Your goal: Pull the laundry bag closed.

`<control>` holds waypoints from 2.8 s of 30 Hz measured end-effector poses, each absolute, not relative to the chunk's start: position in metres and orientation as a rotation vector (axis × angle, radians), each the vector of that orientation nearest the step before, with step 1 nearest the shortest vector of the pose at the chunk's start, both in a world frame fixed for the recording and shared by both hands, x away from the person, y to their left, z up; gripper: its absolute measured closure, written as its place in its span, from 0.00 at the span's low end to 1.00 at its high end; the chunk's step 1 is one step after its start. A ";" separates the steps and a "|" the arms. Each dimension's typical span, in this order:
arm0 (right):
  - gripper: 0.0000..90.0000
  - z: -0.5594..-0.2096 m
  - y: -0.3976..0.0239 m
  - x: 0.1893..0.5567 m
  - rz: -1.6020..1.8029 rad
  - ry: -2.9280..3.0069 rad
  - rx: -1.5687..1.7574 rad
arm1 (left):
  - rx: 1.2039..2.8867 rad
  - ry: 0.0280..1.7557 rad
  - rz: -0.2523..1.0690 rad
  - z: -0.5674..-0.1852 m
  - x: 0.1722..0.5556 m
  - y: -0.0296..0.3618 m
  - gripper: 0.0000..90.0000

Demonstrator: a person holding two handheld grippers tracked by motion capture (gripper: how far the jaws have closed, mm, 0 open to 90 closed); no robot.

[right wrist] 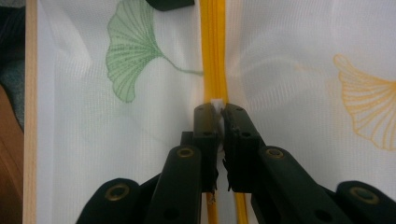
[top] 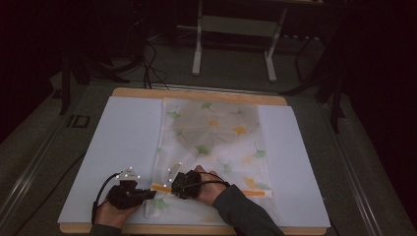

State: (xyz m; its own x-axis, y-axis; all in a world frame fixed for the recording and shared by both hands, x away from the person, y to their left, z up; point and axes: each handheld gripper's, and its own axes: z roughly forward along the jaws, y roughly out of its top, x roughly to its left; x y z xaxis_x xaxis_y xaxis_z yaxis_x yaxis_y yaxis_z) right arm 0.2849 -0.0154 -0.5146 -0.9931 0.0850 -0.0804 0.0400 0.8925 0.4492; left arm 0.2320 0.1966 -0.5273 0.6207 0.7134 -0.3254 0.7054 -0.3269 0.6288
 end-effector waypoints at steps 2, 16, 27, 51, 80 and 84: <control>0.94 -0.514 -0.018 0.285 0.698 2.962 0.099 | 2.075 1.110 0.014 -0.527 0.231 0.196 0.98; 0.94 -0.513 -0.029 0.285 0.656 2.957 0.110 | 2.086 1.097 0.034 -0.526 0.231 0.197 0.98; 0.94 -0.512 -0.039 0.284 0.638 2.955 0.123 | 2.087 1.089 0.041 -0.525 0.230 0.198 0.98; 0.94 -0.511 -0.053 0.283 0.596 2.957 0.126 | 2.084 1.084 0.047 -0.524 0.229 0.198 0.98; 0.94 -0.511 -0.069 0.281 0.581 2.946 0.152 | 2.084 1.082 0.044 -0.524 0.230 0.199 0.98; 0.94 -0.511 -0.070 0.281 0.582 2.947 0.156 | 2.083 1.083 0.044 -0.524 0.229 0.199 0.98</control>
